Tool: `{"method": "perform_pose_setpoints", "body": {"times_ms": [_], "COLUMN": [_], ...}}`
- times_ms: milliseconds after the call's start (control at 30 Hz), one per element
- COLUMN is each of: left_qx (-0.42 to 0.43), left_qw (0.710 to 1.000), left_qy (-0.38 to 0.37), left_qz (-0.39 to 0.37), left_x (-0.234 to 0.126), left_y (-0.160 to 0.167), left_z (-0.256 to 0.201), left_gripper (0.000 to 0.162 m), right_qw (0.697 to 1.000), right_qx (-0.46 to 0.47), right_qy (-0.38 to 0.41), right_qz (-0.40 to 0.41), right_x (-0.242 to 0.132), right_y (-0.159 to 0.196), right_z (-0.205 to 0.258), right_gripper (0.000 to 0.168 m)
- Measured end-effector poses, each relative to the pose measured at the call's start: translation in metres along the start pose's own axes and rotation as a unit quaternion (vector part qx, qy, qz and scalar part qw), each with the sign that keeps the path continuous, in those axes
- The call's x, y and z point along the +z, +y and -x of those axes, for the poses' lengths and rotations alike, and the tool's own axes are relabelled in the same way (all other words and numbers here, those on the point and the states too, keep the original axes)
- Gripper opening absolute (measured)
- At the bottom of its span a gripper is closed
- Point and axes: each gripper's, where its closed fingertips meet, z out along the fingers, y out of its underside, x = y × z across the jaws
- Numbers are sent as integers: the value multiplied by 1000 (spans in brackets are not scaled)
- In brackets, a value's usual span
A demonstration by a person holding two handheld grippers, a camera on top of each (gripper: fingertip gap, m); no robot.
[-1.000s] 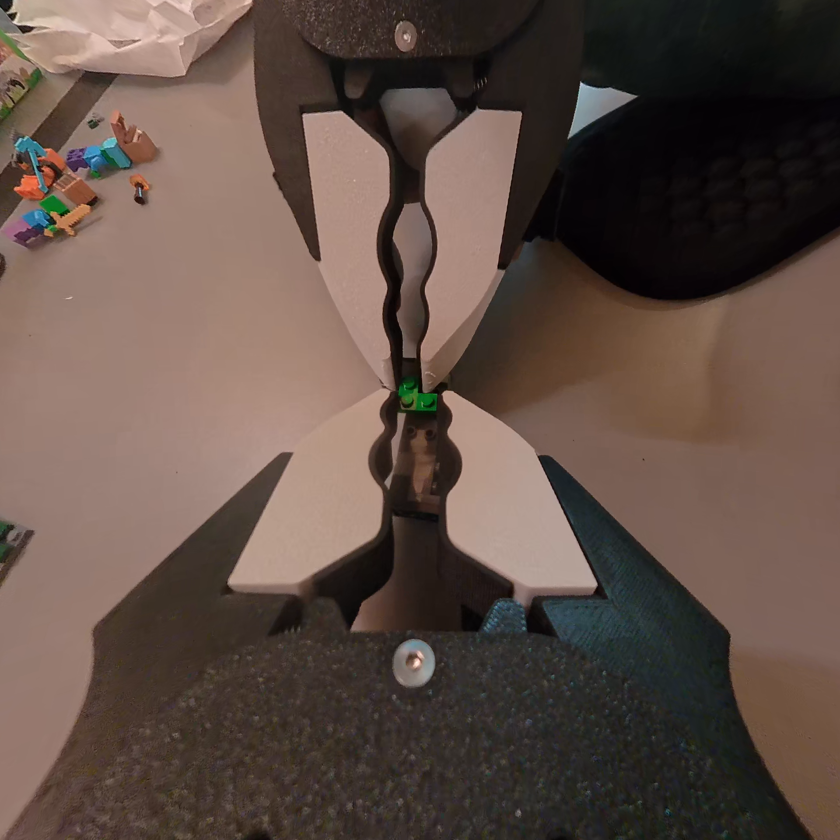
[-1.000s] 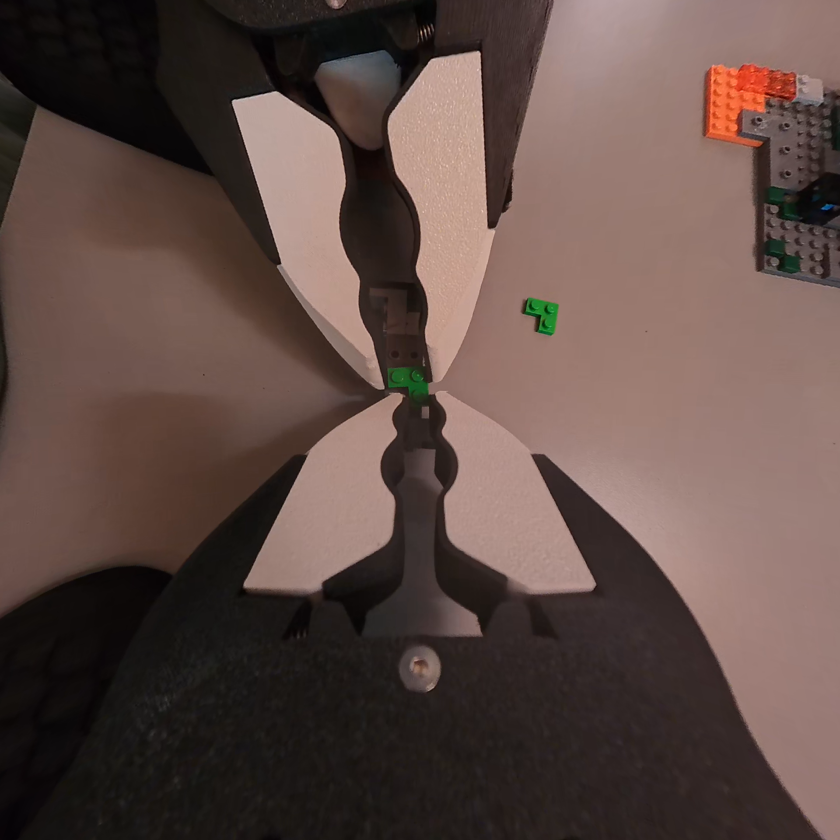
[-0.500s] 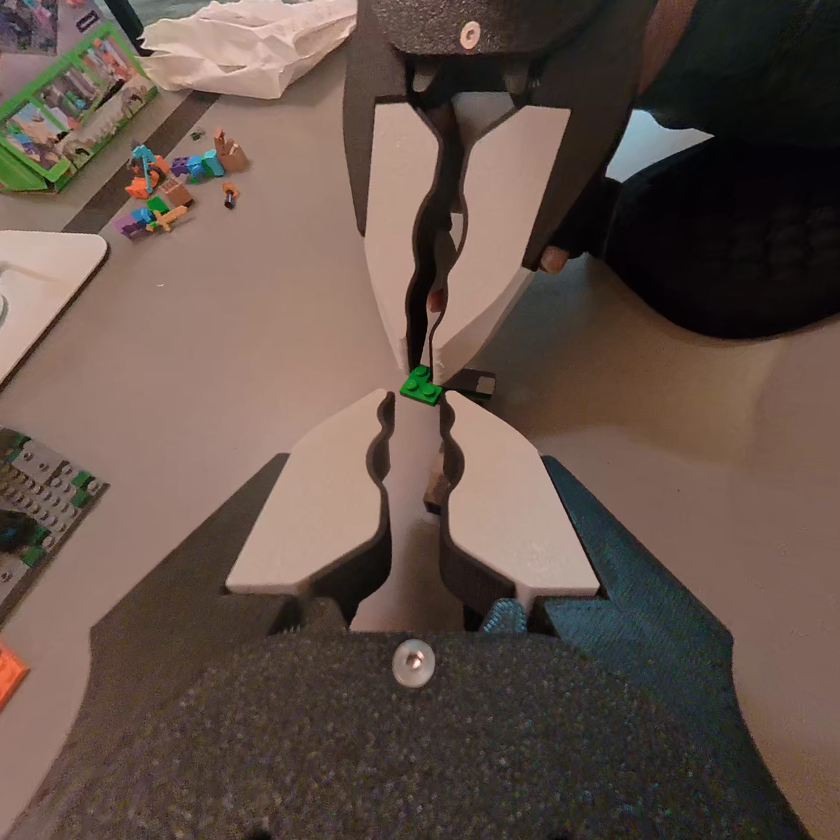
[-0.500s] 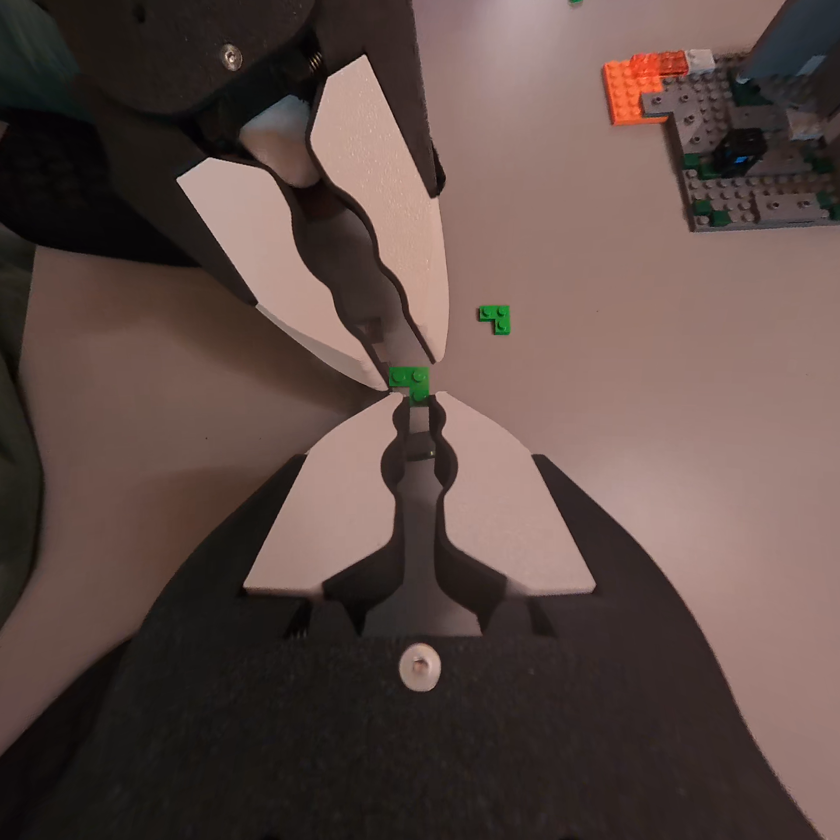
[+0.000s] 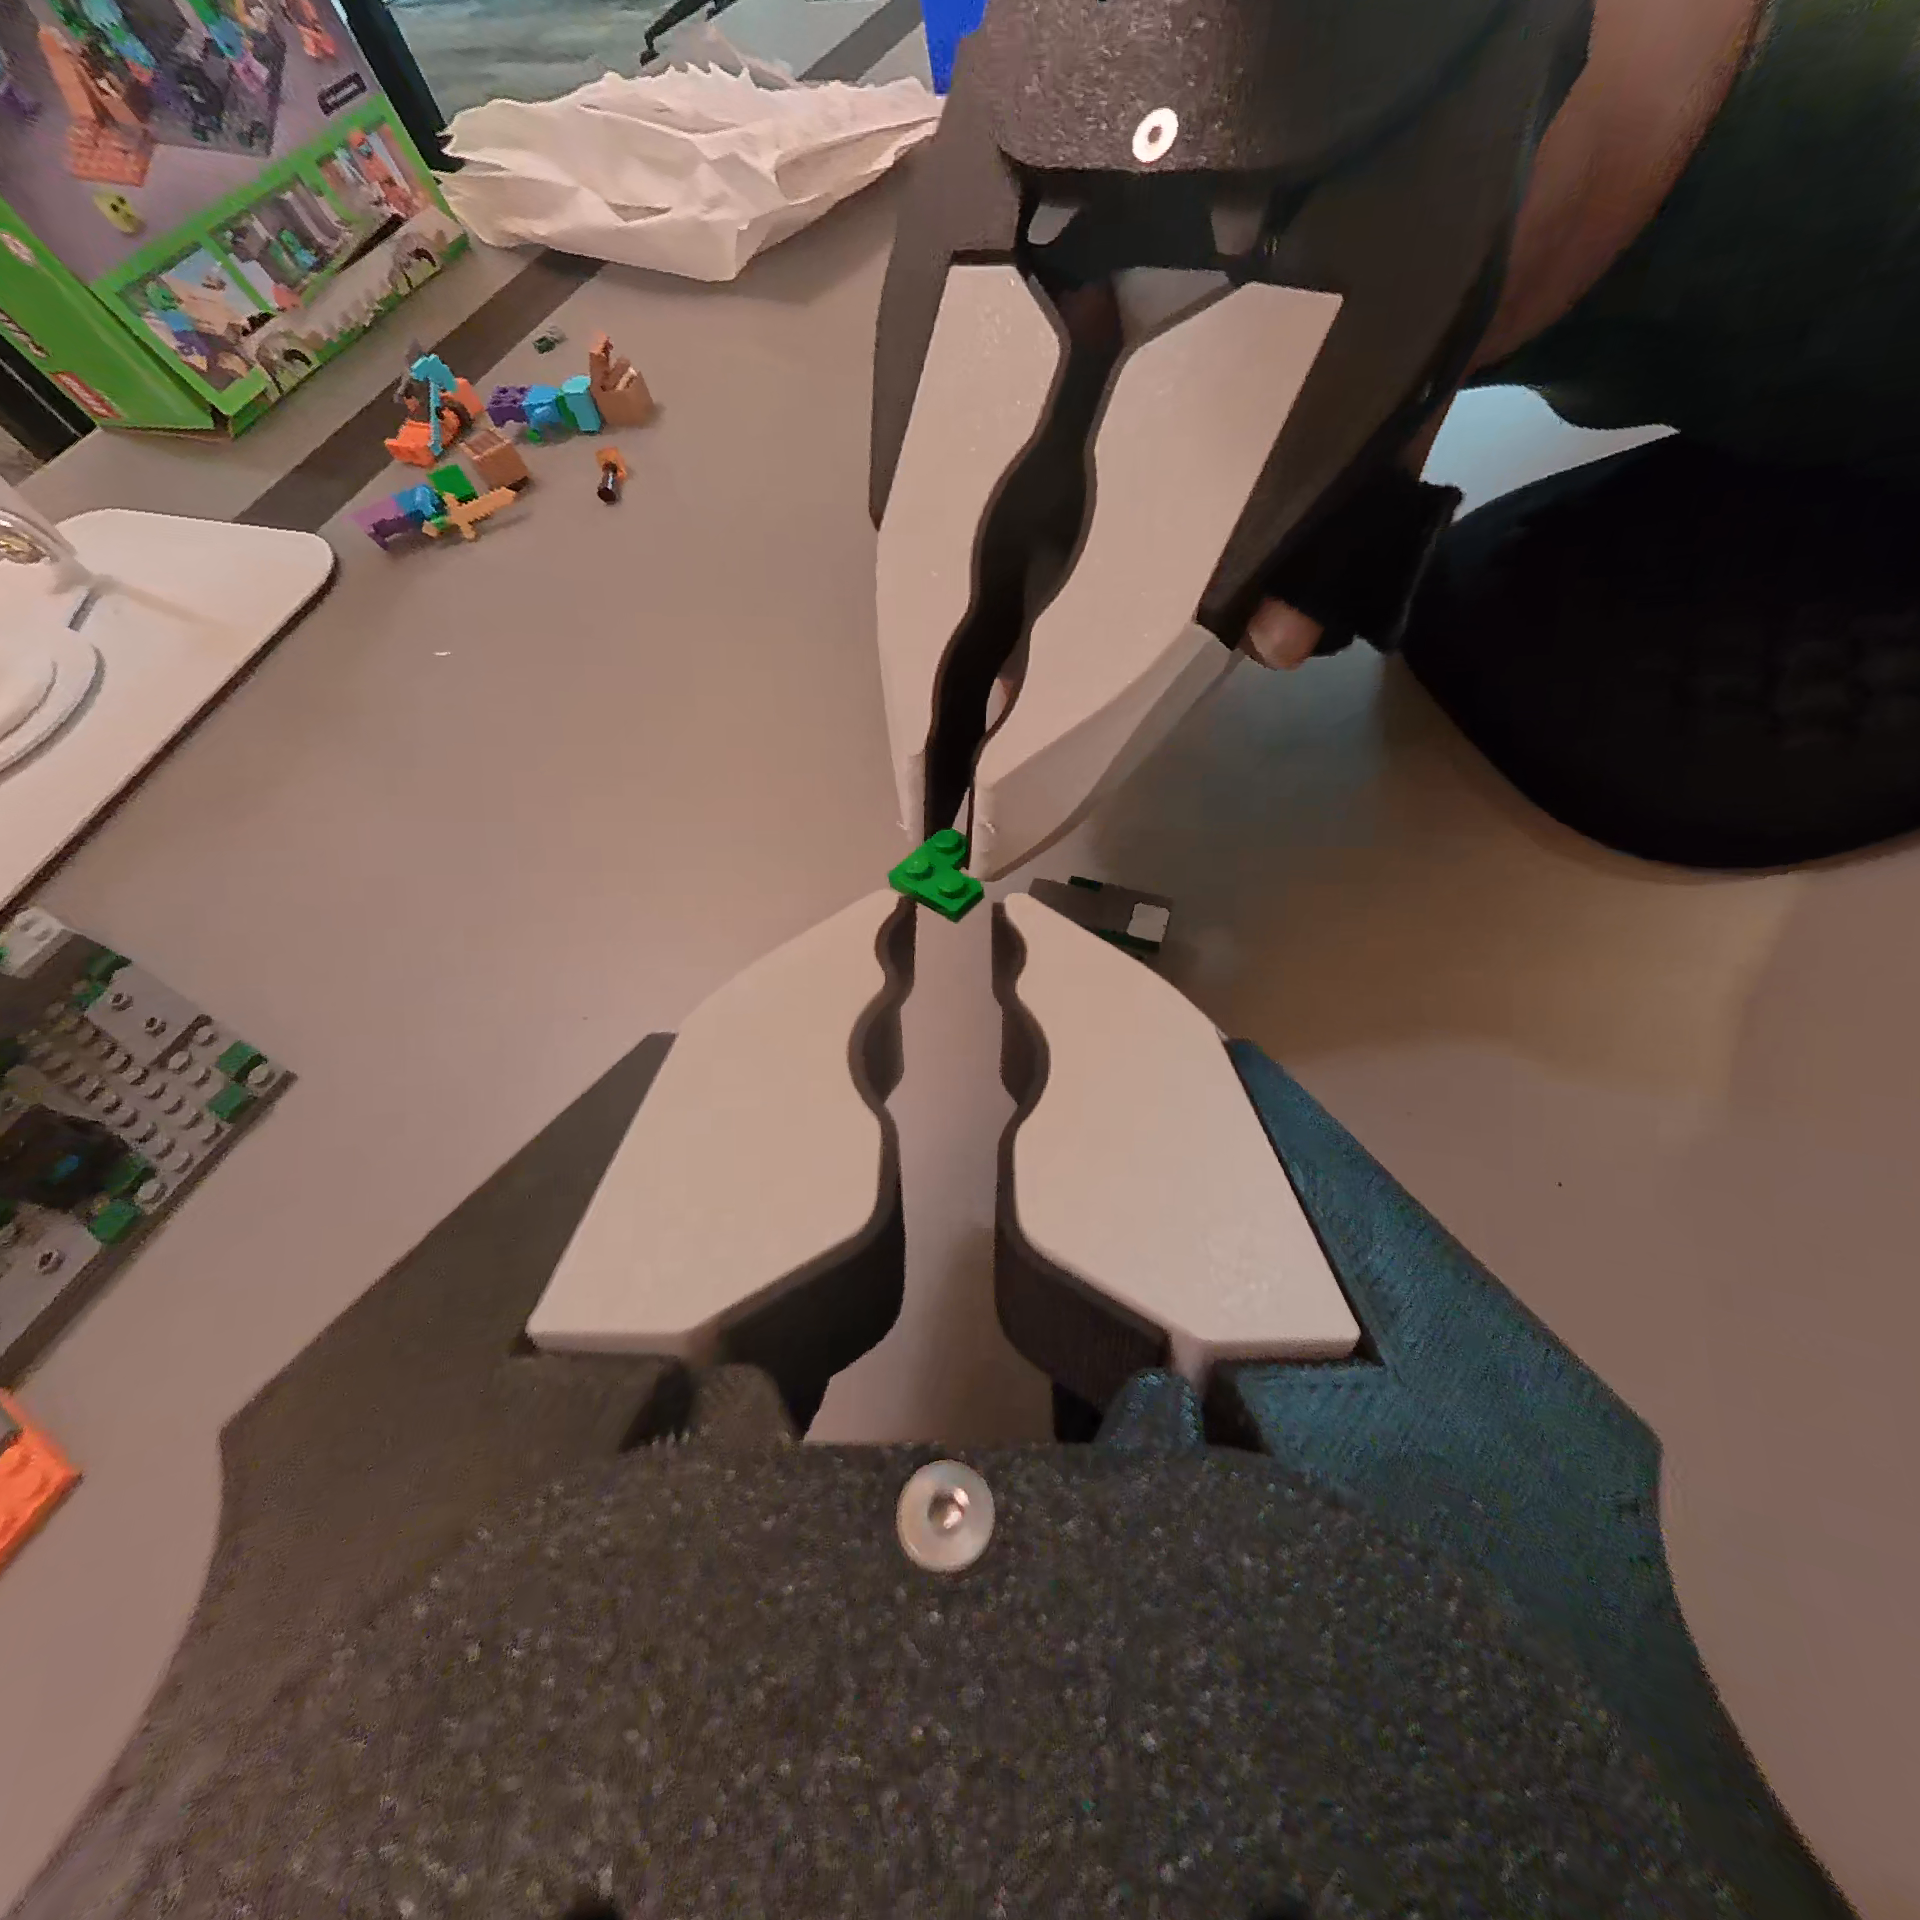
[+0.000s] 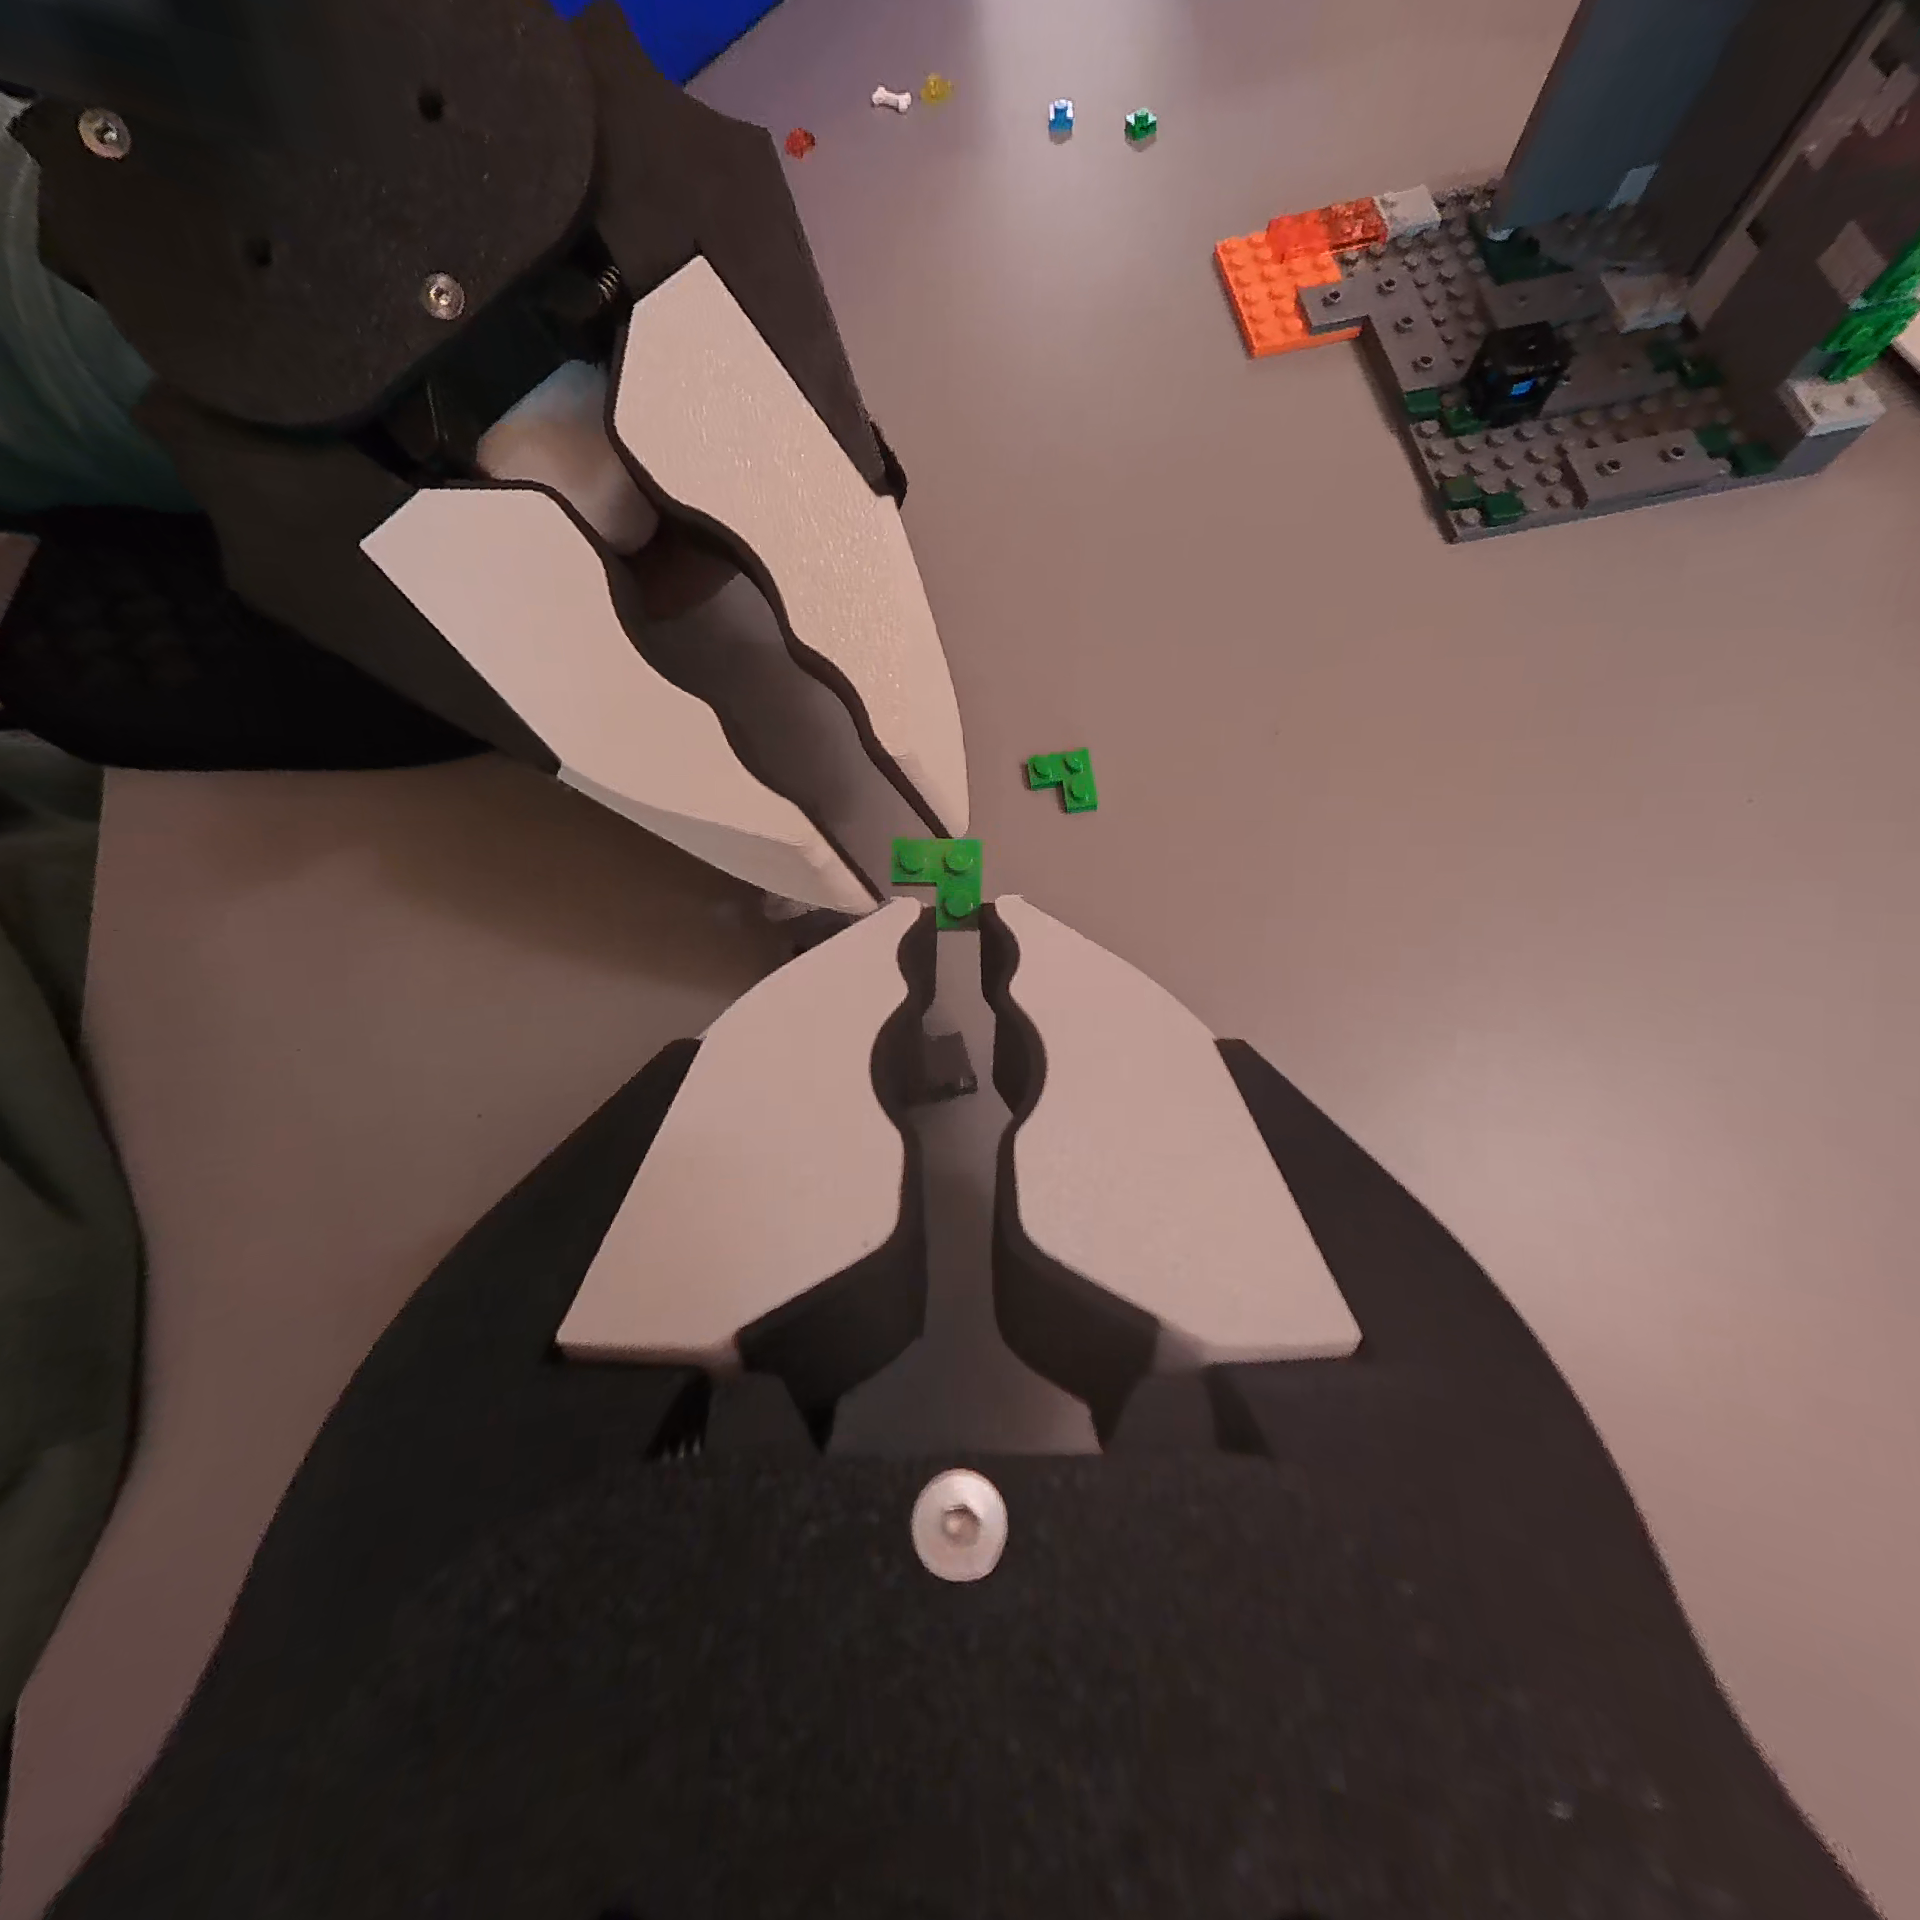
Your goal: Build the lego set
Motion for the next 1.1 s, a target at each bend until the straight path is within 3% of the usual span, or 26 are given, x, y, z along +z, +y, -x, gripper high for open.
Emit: {"method": "perform_pose_setpoints", "body": {"times_ms": [733,1100], "left_qx": [-5,60], "left_qw": [998,995], "left_qy": [-48,44], "left_qz": [-28,-71], "left_x": [-6,-18], "left_y": [-9,-17], "left_z": [14,-8], "left_gripper": [10,9], "right_qw": [997,995], "right_qx": [63,-74], "right_qy": [35,-30], "right_qz": [-30,-53], "right_x": [1,-17], "right_y": [-12,-14], "right_z": [-6,13], "right_gripper": [7,13]}}
